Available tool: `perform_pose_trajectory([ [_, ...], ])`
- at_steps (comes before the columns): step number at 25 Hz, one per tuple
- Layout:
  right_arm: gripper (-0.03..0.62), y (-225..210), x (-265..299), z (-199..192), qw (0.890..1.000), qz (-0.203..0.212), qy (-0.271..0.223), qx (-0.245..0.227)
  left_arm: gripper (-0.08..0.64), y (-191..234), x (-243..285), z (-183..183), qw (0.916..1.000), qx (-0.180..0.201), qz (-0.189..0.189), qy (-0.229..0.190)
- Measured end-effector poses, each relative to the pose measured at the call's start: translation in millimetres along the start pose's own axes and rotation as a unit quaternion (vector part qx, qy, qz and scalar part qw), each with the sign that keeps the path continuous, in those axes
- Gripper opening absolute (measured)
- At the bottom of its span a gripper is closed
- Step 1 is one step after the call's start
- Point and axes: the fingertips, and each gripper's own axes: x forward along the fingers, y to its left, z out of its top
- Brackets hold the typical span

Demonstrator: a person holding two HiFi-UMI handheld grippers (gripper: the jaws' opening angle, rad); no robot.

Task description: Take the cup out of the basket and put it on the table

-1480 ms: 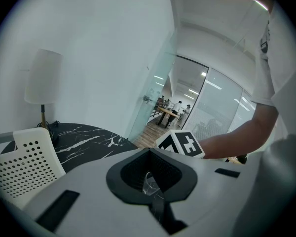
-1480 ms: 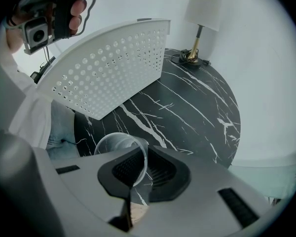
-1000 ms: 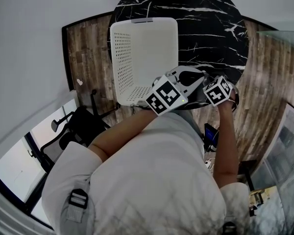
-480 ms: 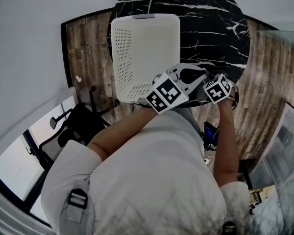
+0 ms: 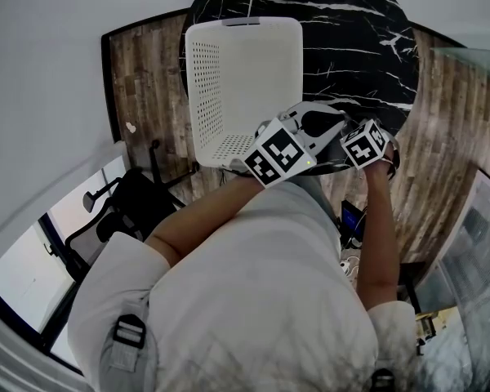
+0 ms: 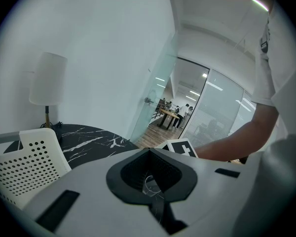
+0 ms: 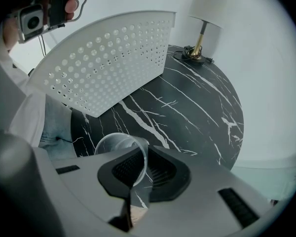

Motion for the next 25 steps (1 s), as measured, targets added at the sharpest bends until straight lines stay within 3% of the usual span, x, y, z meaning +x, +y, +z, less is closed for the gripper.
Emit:
perform_pose_trajectory([
  [25,0.028,0.8,5.0,0.9,1.000,-0.002,-0.001,-0.004,0.006,-2.6,-6.2,-2.2,1.0000,0.001,0.005,-0.003],
])
